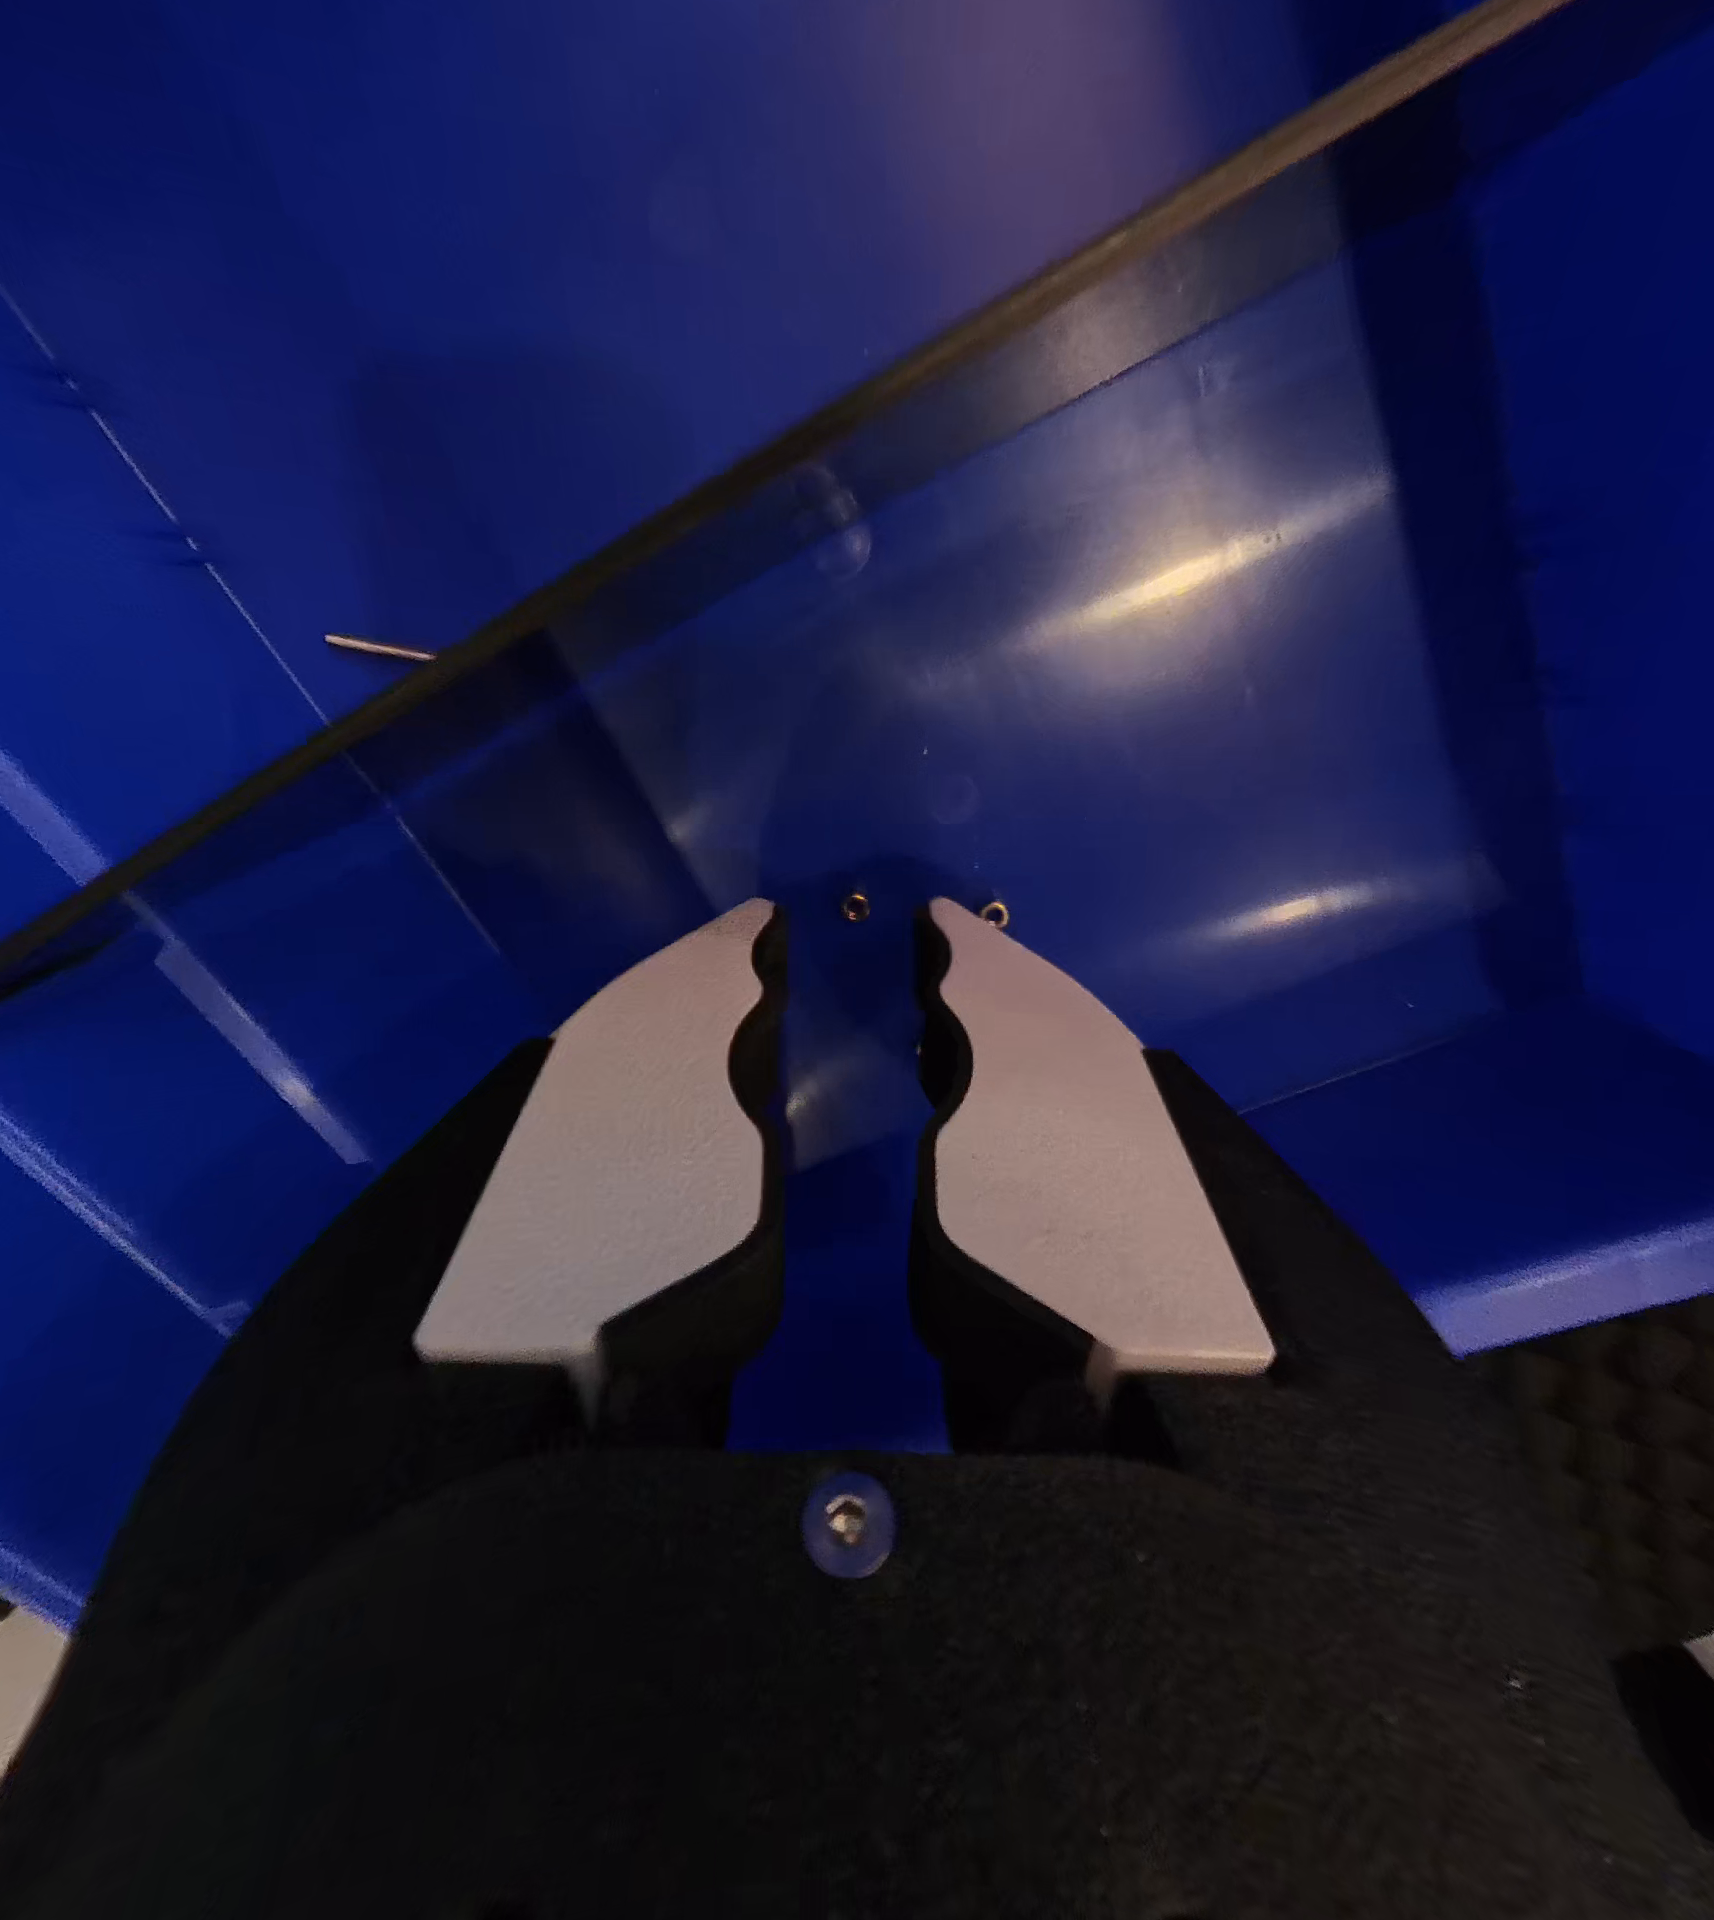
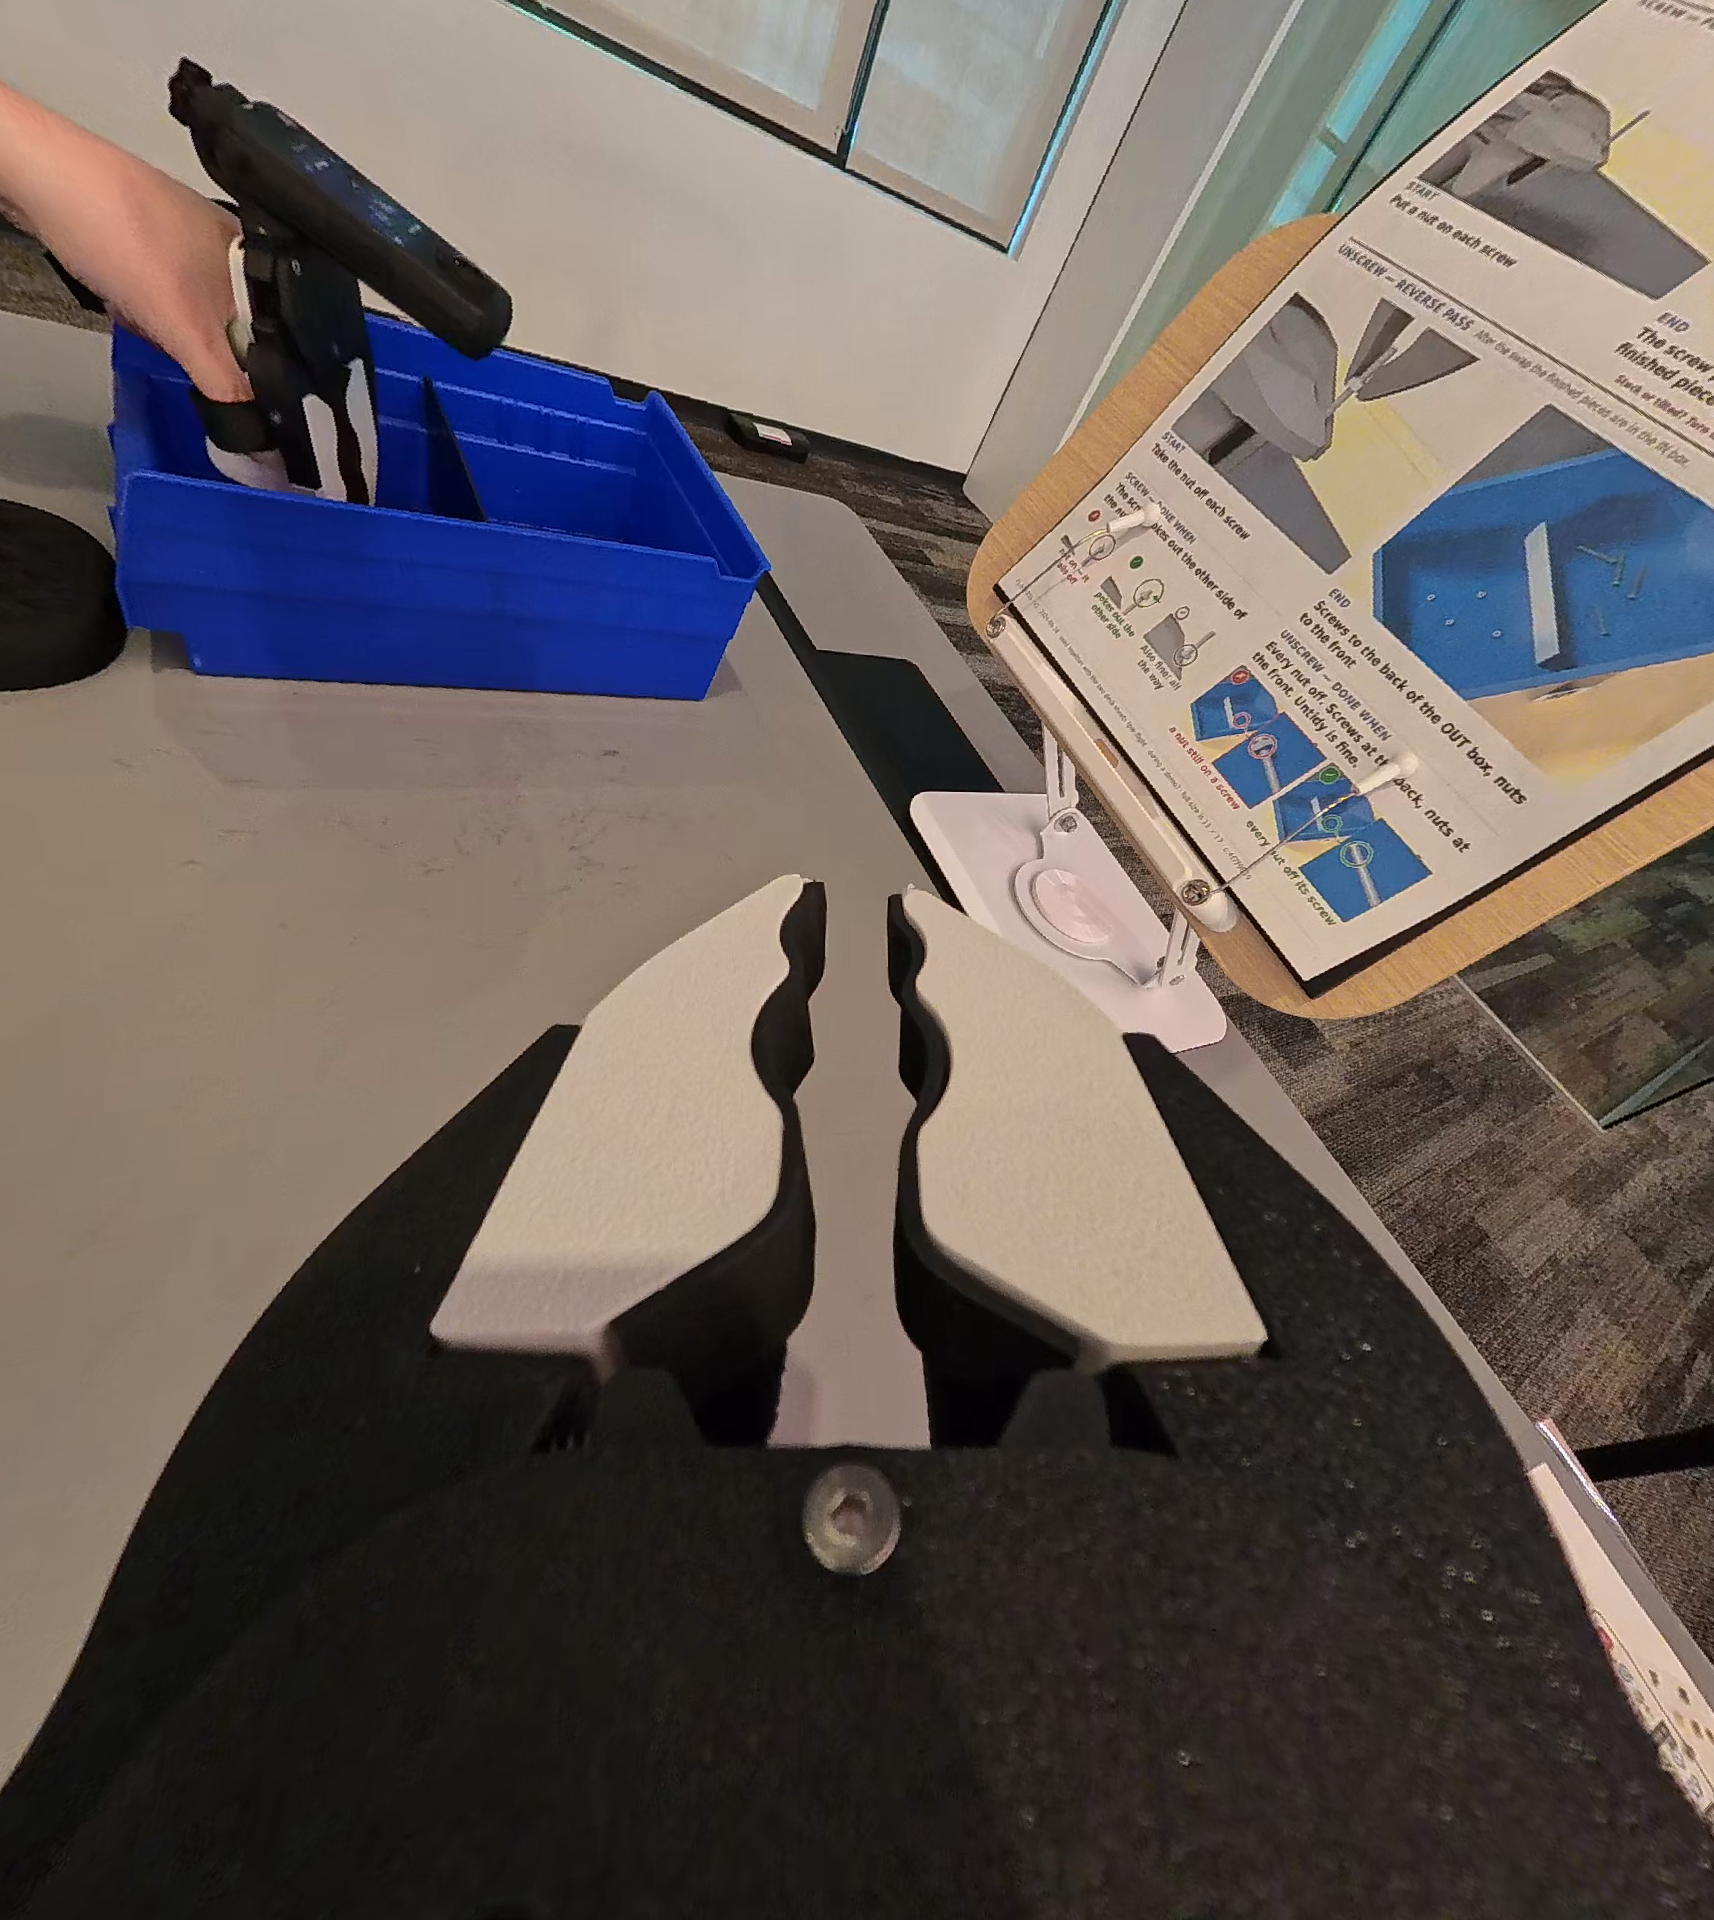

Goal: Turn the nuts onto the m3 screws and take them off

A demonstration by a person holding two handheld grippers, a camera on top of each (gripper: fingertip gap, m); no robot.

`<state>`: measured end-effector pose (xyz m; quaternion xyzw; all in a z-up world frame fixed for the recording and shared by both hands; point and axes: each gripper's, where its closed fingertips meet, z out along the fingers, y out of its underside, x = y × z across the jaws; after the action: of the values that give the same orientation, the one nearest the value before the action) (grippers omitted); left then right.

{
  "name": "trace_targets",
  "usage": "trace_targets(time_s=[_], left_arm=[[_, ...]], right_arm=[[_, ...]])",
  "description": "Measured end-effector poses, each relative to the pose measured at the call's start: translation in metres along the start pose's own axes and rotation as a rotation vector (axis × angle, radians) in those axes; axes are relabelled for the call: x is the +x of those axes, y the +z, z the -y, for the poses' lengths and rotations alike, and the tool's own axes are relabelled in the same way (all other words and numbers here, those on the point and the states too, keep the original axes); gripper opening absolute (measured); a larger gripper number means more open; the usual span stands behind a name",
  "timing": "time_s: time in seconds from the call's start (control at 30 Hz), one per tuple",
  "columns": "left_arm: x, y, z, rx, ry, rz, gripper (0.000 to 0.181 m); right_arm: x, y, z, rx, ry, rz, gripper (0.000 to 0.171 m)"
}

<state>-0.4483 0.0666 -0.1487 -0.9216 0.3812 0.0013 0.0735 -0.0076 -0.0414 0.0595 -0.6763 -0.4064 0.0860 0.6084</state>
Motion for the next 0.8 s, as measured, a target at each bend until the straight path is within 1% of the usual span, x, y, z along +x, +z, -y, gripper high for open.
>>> trace_targets(time_s=[0.23,0.57,0.8], left_arm=[[-0.0019,0.002,0.0011,-0.015,0.02,0.009,0.025],[-0.0014,0.0037,0.0015,-0.026,0.014,-0.046,0.023],[-0.0016,0.0036,0.0012,-0.027,0.028,-0.048,0.022]], right_arm=[[0.0,0.0008,-0.0019,-0.01,-0.002,0.001,0.011],[-0.0004,0.0037,-0.0053,-0.03,-0.007,0.003,0.011],[-0.0001,0.005,-0.0066,-0.038,-0.011,0.001,0.012]])
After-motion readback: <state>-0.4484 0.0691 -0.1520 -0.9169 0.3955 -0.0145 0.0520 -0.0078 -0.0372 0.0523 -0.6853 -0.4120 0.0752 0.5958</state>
